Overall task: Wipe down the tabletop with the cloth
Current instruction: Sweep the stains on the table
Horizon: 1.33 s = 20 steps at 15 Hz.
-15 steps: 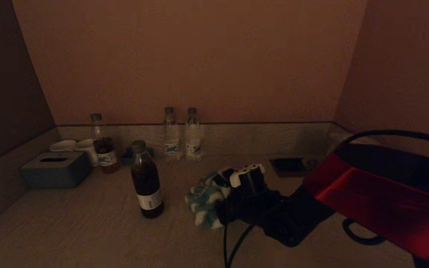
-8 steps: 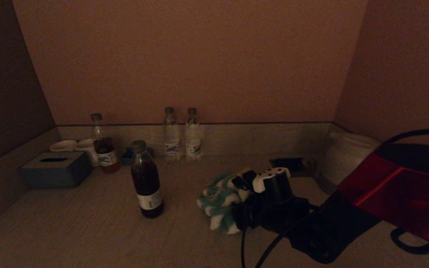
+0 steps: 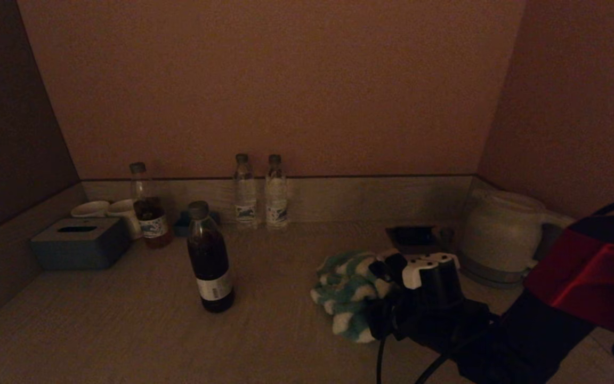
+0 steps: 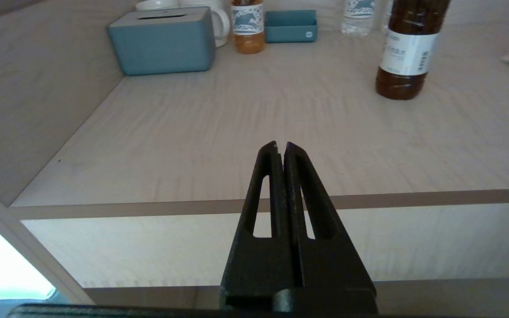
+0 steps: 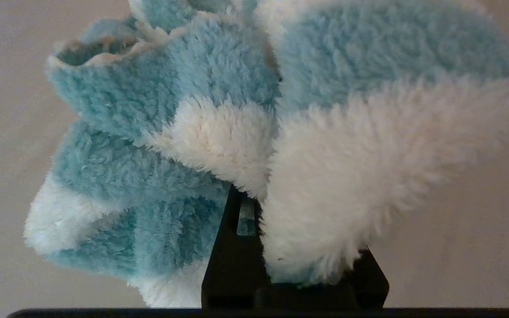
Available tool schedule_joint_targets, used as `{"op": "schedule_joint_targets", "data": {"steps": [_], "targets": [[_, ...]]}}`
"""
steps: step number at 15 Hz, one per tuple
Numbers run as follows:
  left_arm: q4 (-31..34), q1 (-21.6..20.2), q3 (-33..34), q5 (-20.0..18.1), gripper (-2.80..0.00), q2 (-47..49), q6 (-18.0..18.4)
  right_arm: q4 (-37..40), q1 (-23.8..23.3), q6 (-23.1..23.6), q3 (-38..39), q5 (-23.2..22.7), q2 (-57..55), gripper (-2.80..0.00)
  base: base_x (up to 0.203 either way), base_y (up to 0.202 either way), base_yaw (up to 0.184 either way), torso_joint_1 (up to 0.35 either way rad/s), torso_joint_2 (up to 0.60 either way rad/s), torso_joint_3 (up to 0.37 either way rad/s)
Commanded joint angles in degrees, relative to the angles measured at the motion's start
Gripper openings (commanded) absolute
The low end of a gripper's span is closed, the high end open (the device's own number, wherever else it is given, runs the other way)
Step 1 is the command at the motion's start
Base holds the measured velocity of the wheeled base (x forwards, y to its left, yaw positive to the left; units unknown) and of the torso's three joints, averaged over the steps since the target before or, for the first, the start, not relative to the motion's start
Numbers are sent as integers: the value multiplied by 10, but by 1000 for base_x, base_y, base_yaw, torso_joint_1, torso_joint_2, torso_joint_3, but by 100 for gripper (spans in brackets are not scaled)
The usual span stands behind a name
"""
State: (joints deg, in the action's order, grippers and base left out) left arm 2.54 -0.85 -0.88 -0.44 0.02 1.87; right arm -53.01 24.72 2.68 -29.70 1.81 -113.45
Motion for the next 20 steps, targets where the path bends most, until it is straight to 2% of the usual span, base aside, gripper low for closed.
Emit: {"op": "schedule_joint_targets", "data": {"steps": [1, 5, 12, 20], "targets": [[0, 0, 0, 0, -280, 1, 0, -44, -16, 0, 30, 0, 3, -280, 0, 0, 0, 0, 0, 0], [0, 1, 0, 0, -280, 1, 0, -64, -32, -3, 56, 0, 2, -280, 0, 0, 0, 0, 0, 0], [0, 1, 0, 0, -280, 1, 0, -123, -31, -2, 118, -1, 8, -280, 0, 0, 0, 0, 0, 0], [0, 1, 0, 0, -280, 1, 0, -256, -37, -16, 228, 1, 8, -280, 0, 0, 0, 0, 0, 0]]}}
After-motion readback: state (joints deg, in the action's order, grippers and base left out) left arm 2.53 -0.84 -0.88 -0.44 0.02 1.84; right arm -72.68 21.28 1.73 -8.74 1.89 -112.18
